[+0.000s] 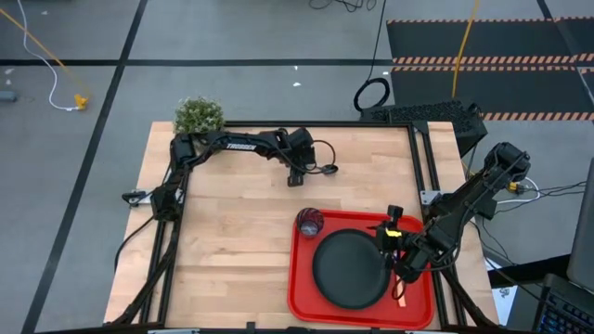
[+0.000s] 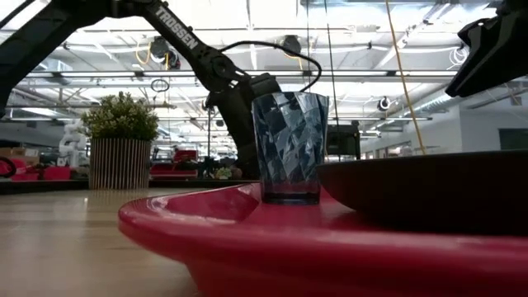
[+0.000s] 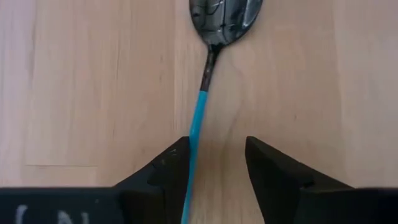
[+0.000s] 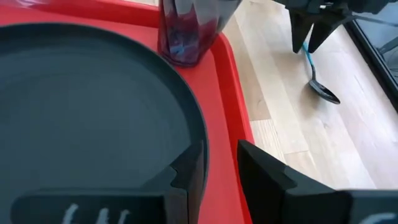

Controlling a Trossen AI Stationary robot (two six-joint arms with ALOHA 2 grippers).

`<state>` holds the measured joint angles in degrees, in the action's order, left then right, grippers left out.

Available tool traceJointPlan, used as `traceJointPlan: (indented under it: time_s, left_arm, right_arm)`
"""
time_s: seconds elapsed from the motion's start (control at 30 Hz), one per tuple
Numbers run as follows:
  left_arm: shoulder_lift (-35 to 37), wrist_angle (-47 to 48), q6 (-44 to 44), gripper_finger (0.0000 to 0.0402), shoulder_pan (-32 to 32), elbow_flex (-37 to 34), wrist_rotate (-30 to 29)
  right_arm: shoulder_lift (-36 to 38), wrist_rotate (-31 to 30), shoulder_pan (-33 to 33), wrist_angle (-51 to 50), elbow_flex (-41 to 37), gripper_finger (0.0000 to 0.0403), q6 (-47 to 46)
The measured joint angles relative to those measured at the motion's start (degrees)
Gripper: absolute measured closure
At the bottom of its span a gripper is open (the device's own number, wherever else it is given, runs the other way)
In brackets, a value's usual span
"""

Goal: Pick and place plate/cup/fork/spoon on tray
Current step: Put the blue spoon on the tray to the right of the orange fork

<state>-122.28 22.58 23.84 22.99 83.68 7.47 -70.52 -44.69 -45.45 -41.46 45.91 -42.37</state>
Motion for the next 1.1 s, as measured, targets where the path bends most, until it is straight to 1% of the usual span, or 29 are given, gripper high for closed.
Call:
traceJointPlan:
  time_s: [0.1, 0.3, 0.33, 0.53, 0.77, 0.83, 0.97, 1.1]
  left_arm:
    - [0.0, -0.1, -0.1, 0.0278, -0.1, 0.0, -0.6]
    - [0.0, 0.0, -1.5, 0.0383, -0.8, 0.0, -2.4]
    - [0.0, 0.0, -2.4, 0.0392, -0.8, 0.0, -2.6]
    - [0.3, 0.5, -6.4, 0.0397, -1.9, 0.0, -4.8]
    - [1.5, 1.1, -7.1, 0.0396, -4.8, -0.2, -9.6]
    - [2.0, 0.7, -6.1, 0.0391, -5.8, -0.2, -10.0]
    - [2.2, -1.1, -2.0, 0.036, -7.1, -0.1, -10.0]
    - [1.5, -1.7, 3.2, 0.031, -7.8, -0.1, -9.8]
  right_arm:
    - [0.0, 0.0, 0.0, 0.0, 0.0, 0.0314, 0.0]
    - [0.0, -0.1, 0.0, 0.1, 0.0, 0.0314, 1.1]
    - [0.0, -0.1, 0.0, 0.1, 0.0, 0.0314, 1.1]
    - [0.0, -0.2, 0.0, 0.1, 0.0, 0.0314, 2.2]
    - [0.0, -0.4, 0.0, 0.1, 0.0, 0.0314, 2.6]
    - [0.0, -0.4, 0.0, 0.1, 0.0, 0.0314, 2.6]
    - [0.0, -0.5, 0.0, 0.1, 0.1, 0.0314, 2.8]
    - [0.0, -0.5, 0.0, 0.1, 0.1, 0.0314, 2.8]
